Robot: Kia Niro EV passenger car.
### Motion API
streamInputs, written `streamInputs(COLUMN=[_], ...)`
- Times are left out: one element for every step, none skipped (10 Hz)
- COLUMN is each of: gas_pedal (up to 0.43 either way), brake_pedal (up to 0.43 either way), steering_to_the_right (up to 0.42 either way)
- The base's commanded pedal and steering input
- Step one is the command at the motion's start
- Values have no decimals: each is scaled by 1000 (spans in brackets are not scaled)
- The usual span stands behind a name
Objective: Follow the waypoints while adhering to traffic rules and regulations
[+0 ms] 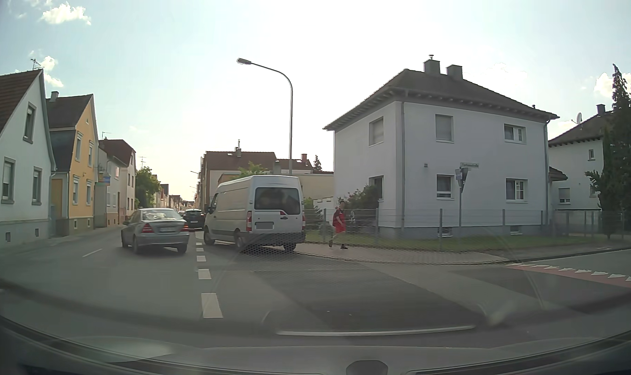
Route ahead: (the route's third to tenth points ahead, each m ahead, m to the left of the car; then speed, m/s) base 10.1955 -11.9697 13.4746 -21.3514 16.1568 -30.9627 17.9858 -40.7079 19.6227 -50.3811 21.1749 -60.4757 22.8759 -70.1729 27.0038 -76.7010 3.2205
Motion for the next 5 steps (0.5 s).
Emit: streamInputs(gas_pedal=[0, 0, 0, 0, 0], brake_pedal=[201, 201, 201, 201, 201], steering_to_the_right=[425, 437, 445, 453, 462])
